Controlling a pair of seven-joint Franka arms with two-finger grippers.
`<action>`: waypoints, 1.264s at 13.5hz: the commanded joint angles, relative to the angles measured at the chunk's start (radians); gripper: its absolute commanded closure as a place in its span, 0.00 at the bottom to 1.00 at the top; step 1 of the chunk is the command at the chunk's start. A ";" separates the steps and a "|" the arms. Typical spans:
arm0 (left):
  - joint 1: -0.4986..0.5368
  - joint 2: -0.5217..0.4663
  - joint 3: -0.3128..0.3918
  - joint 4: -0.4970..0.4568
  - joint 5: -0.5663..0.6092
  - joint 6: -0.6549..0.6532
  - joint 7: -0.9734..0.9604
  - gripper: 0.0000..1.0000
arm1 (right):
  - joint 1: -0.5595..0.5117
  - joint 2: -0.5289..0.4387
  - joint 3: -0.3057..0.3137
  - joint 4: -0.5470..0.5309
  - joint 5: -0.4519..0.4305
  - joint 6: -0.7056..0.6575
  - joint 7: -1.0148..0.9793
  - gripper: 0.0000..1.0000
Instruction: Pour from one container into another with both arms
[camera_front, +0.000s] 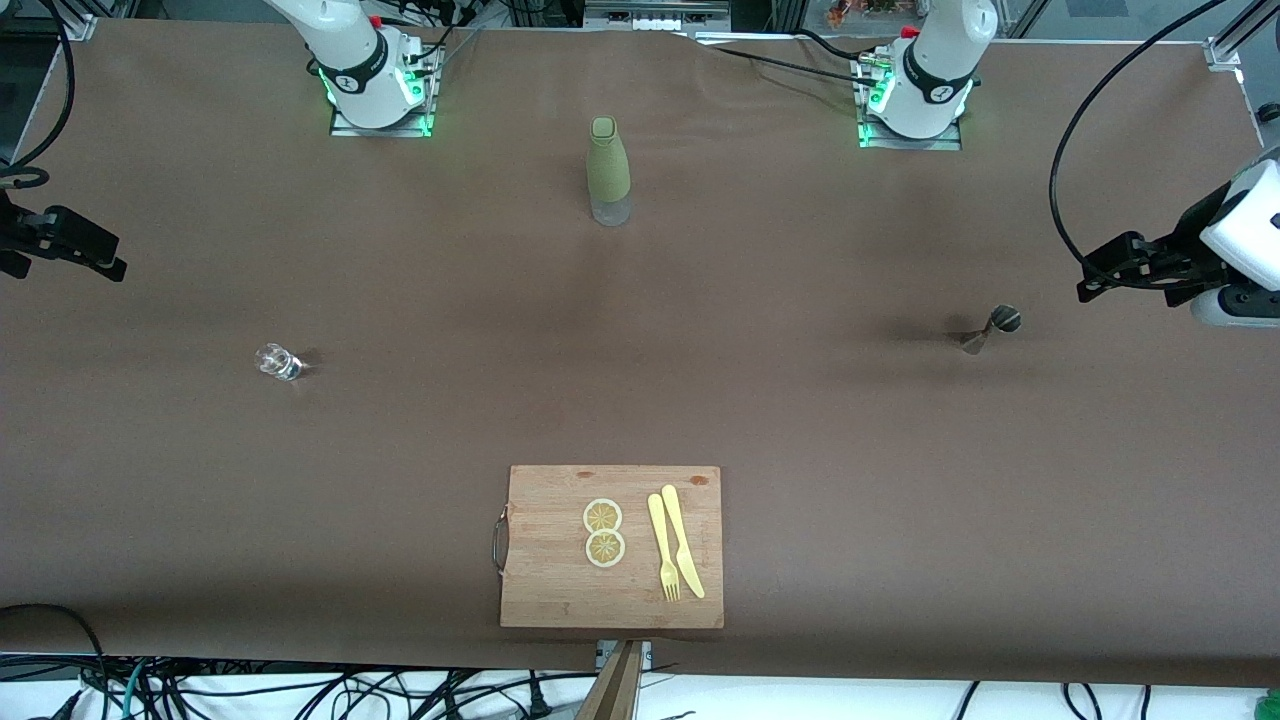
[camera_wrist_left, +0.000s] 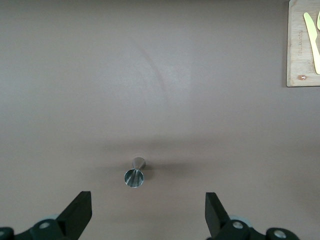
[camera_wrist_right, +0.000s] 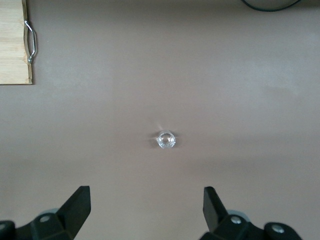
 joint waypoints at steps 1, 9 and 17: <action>0.007 -0.016 -0.002 -0.012 -0.006 0.005 0.007 0.00 | -0.008 -0.007 0.004 -0.001 0.006 0.005 -0.001 0.00; 0.007 -0.016 -0.002 -0.013 -0.006 0.005 0.005 0.00 | -0.006 -0.007 0.004 -0.001 0.008 0.003 0.004 0.00; 0.020 -0.016 0.000 -0.015 -0.005 0.008 0.007 0.00 | -0.008 -0.004 0.004 -0.001 0.006 0.005 -0.001 0.00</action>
